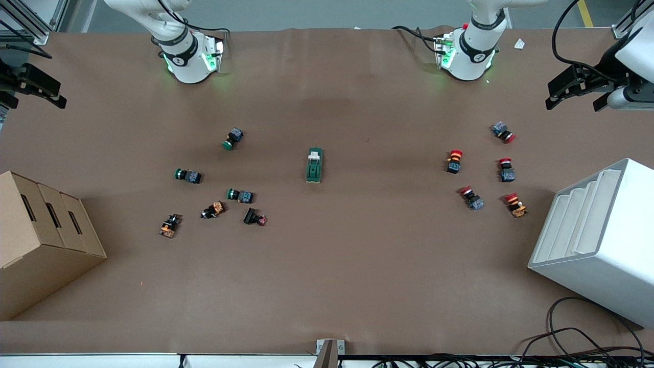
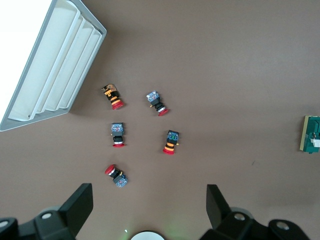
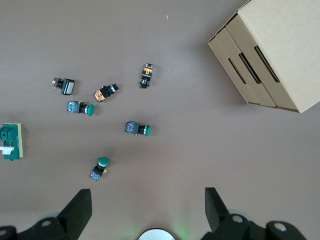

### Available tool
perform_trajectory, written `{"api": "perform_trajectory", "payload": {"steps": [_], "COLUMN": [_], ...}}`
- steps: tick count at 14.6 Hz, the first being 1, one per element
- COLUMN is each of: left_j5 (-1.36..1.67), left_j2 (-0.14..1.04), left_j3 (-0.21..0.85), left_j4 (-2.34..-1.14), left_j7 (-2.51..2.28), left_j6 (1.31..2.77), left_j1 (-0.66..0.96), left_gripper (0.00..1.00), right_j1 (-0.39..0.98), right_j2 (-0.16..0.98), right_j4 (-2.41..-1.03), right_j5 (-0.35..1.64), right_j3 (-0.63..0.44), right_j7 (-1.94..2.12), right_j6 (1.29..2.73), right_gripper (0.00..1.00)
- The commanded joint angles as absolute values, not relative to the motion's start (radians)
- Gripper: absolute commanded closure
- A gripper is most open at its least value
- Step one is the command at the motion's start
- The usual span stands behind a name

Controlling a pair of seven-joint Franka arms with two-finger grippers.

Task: Close load switch with both arms
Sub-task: 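Move the left gripper over the green load switch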

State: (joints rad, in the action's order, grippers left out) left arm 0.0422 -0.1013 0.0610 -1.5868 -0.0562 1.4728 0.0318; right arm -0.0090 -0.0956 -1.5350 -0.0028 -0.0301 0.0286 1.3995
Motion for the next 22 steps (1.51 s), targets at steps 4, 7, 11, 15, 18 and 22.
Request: {"api": "perform_trajectory", "payload": {"steps": [4, 7, 11, 15, 18, 22], "left_j5": [0.028, 0.028, 0.025, 0.002, -0.009, -0.081], "left_j2": [-0.086, -0.069, -0.045, -0.040, -0.043, -0.040], "left_j3": [0.064, 0.066, 0.198, 0.366, 0.484, 0.653], "left_j4": [-1.562, -1.560, -1.591, -1.710, -1.811, -1.943], "left_j7": [-0.051, -0.049, -0.081, -0.302, -0.446, -0.697], "left_j6": [1.459, 1.476, 1.540, 1.682, 1.816, 1.980], "left_j1": [0.038, 0.049, 0.046, 0.041, 0.041, 0.044], "left_gripper": [0.00, 0.00, 0.00, 0.00, 0.00, 0.00], "right_j1": [-0.014, -0.014, -0.014, -0.014, -0.014, -0.014], "right_j2": [-0.112, -0.112, -0.112, -0.112, -0.112, -0.112], "right_j4": [-1.545, -1.545, -1.545, -1.545, -1.545, -1.545], "right_j5": [0.014, 0.014, 0.014, 0.014, 0.012, 0.012], "right_j3": [-0.032, -0.031, -0.032, -0.032, -0.032, -0.032], "right_j7": [0.029, 0.029, 0.029, 0.029, 0.028, 0.028], "right_j6": [1.396, 1.396, 1.394, 1.394, 1.394, 1.394], "right_gripper": [0.00, 0.00, 0.00, 0.00, 0.00, 0.00]}}
